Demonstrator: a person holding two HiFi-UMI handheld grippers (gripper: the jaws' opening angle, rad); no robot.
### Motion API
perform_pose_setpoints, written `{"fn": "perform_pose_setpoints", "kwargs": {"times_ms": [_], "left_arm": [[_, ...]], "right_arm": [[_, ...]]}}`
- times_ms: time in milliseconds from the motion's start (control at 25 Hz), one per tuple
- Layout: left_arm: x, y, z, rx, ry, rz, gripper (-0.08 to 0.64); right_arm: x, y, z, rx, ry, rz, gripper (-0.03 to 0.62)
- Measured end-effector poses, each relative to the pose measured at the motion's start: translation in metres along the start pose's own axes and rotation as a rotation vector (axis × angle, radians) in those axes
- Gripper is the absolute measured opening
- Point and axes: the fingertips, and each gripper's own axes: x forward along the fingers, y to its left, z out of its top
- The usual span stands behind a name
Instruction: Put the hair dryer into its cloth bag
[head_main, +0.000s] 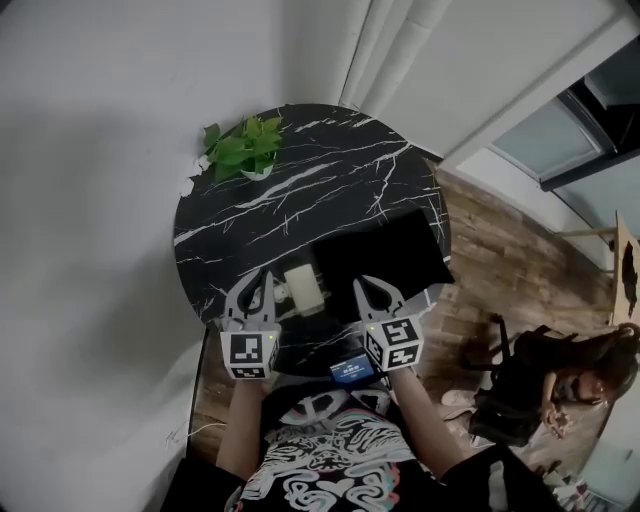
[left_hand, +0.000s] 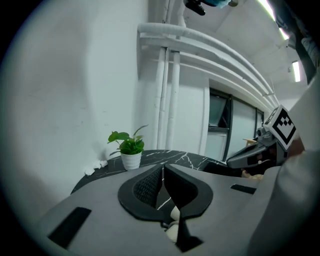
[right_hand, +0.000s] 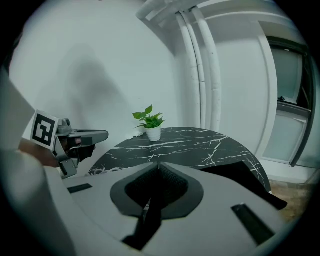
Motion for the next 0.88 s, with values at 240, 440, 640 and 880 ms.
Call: {"fn": "perform_pose_setpoints", "kwargs": {"times_ms": [240,440,640,880], "left_arm": [[0.007,0.003,-0.02,-0.004,0.03,-0.025,0.015],[0.001,-0.001,-0.025,0.029,0.056,-0.047,0.015],[0.001,-0.004,-0.047,0.103,0.124,-0.072,0.015],[-0.001,-0.005,-0.085,0.133,0.228,-0.112,0.071]], "right_arm": [[0.008,0.003,-0.008,0.007,0.03,0.003,0.021],[0.012,0.009,-0.015,-0.002,0.06,0.042,0.021],[0.021,0.012,-0.036,-0.041,0.124,0.076,0.021],[0.039,0.018,-0.064,-0.068,0.219,0.133,0.025]]}}
